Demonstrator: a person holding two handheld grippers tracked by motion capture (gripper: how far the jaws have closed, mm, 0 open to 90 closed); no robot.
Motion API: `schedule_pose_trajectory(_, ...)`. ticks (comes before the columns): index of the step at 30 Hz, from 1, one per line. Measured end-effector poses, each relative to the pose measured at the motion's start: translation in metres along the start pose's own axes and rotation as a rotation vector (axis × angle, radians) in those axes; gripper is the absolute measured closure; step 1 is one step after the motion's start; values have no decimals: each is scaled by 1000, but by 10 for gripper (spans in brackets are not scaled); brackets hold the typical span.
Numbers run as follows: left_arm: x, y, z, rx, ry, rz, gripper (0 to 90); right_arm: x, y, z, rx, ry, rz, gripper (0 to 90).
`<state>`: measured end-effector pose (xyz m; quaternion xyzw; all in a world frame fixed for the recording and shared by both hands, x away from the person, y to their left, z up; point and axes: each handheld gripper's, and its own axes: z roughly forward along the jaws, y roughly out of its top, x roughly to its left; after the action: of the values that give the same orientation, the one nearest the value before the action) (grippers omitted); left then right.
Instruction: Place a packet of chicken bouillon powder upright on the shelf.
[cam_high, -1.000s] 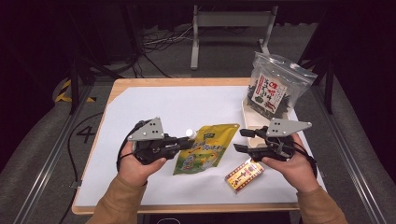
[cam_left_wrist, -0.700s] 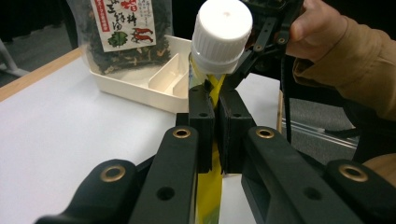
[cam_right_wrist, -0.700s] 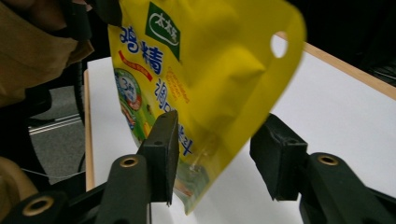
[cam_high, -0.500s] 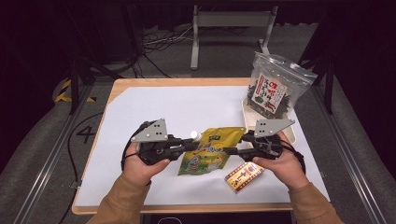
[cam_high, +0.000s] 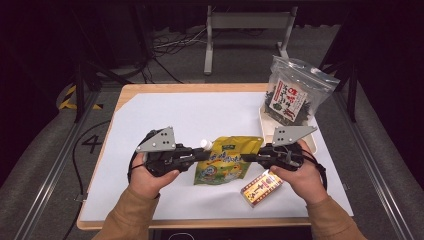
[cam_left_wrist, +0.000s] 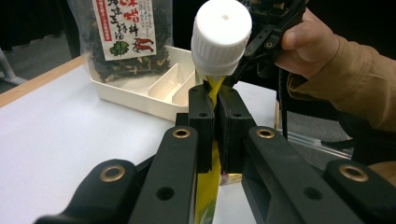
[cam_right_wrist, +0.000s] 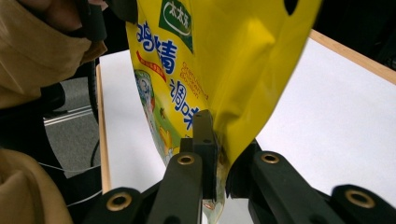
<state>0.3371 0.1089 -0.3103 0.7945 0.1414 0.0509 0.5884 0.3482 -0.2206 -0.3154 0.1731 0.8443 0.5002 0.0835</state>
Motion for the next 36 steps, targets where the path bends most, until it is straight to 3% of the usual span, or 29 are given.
schedule_pose_trajectory(6,0,-2,2,-16,14,-17,833,2,5,-6,13,-13,49,862)
schedule_pose_trajectory(11,1,-2,1,-19,38,-17,790,5,9,-10,30,-25,53,866)
schedule_pose_trajectory(17,3,-4,2,-19,66,-17,675,12,16,-16,57,-56,41,871)
schedule_pose_trajectory(21,5,-5,3,2,88,-4,616,13,20,-23,64,-79,39,871)
schedule_pose_trajectory(26,8,-9,2,19,102,-22,568,10,23,-36,76,-127,40,871)
schedule_pose_trajectory(36,17,-16,-3,60,153,-36,543,5,29,-57,89,-197,41,871)
